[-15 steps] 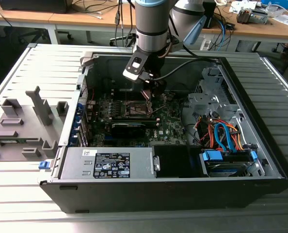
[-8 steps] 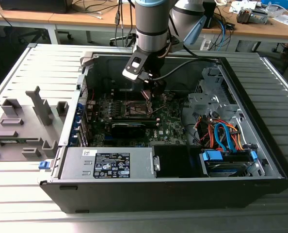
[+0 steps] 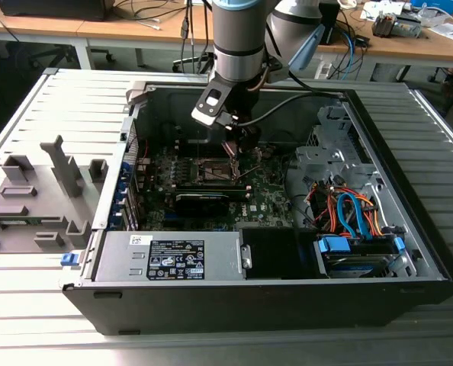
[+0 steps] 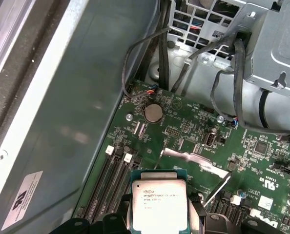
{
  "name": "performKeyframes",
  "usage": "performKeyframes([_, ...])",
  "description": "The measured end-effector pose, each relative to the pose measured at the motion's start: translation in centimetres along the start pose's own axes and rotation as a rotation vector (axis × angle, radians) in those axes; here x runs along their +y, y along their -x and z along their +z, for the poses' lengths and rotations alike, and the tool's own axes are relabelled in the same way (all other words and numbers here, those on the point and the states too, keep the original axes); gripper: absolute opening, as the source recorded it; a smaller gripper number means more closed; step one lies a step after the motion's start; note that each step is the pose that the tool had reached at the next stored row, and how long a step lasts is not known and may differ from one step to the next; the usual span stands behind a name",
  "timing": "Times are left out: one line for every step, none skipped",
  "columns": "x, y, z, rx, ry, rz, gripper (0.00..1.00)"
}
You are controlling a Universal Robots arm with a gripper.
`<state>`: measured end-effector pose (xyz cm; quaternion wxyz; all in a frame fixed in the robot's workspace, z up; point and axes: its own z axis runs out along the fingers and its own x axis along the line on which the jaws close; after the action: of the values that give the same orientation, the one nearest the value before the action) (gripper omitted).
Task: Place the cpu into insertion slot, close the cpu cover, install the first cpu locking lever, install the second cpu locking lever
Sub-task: 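Place the cpu into insertion slot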
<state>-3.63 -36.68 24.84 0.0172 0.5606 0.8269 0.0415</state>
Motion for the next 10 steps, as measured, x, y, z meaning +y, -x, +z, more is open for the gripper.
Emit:
performKeyframes([0.0,0.0,0.0,-0.0003,0.0001,0.004,0.54])
performKeyframes([0.0,0.0,0.0,-0.0006,0.0001,0.007,0.54])
performKeyframes([0.0,0.0,0.0,-0.0009,0.0002,0.01,0.54])
performKeyframes([0.0,0.0,0.0,-0.001,0.0003,0.012,0.54])
performKeyframes([0.0,0.0,0.0,-0.0013,0.0003,0.015,0.54])
performKeyframes([0.0,0.0,0.0,-0.0016,0.0004,0.018,0.54])
performKeyframes([0.0,0.0,0.0,-0.0017,0.0004,0.02,0.54])
performKeyframes([0.0,0.0,0.0,-0.0019,0.0004,0.022,0.54])
performKeyframes([0.0,0.0,0.0,-0.0021,0.0005,0.023,0.54])
performKeyframes([0.0,0.0,0.0,-0.0023,0.0005,0.027,0.54])
